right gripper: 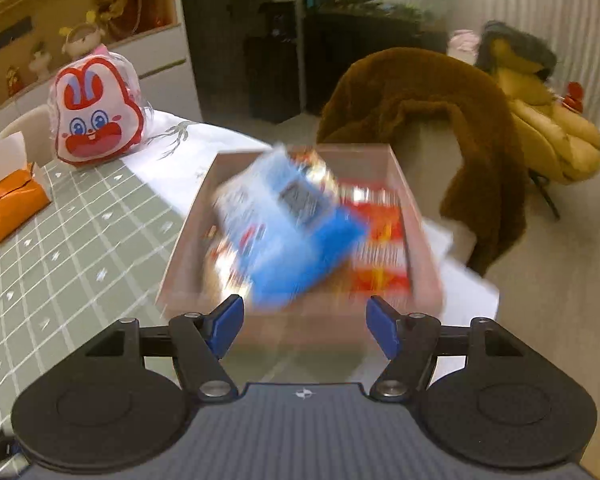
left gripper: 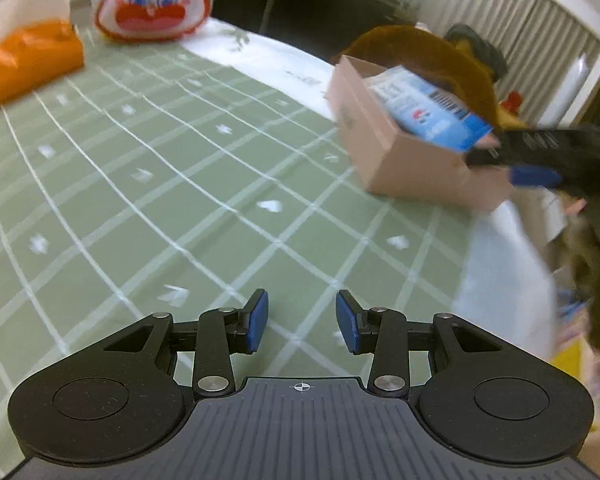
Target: Organize snacks
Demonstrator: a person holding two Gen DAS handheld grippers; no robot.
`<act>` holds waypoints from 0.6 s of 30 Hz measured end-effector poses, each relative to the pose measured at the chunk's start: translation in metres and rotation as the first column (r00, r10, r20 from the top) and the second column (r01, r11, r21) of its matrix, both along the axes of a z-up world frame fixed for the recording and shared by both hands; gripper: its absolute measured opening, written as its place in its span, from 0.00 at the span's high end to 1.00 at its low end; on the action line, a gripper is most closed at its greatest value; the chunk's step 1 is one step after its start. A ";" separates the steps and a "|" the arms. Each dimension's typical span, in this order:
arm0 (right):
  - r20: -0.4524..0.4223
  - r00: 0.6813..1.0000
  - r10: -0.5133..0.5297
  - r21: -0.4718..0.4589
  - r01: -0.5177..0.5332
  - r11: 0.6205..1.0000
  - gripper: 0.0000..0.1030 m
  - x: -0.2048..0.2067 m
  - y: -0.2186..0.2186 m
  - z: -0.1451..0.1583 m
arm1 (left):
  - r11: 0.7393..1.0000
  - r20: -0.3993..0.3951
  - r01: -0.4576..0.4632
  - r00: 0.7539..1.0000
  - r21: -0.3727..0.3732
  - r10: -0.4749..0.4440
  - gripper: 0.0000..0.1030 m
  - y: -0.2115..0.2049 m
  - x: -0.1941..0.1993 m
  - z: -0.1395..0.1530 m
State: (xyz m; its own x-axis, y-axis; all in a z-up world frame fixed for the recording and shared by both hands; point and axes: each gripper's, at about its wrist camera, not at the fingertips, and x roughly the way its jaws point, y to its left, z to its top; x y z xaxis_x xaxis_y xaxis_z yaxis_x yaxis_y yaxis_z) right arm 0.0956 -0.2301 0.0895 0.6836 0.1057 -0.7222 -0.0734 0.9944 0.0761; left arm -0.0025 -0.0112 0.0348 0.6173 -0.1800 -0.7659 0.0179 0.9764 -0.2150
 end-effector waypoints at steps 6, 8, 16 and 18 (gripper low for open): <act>-0.103 0.994 -0.046 0.012 0.048 0.999 0.33 -0.055 0.028 -0.042 | 0.987 0.085 0.066 0.993 0.146 -0.079 0.58 -0.005 0.001 -0.010; -0.121 0.992 -0.028 -0.001 0.029 1.000 0.33 -0.058 0.037 -0.051 | 0.981 0.114 0.114 0.985 0.159 -0.133 0.57 -0.009 0.004 -0.014; -0.053 0.978 -0.199 -0.075 0.195 0.978 0.01 -0.071 0.035 -0.063 | 0.966 0.170 0.162 0.966 0.200 -0.197 0.55 -0.026 0.026 -0.022; -0.031 0.979 -0.204 -0.072 0.201 0.977 0.00 -0.075 0.032 -0.065 | 0.968 0.188 0.156 0.963 0.197 -0.194 0.56 -0.028 0.029 -0.024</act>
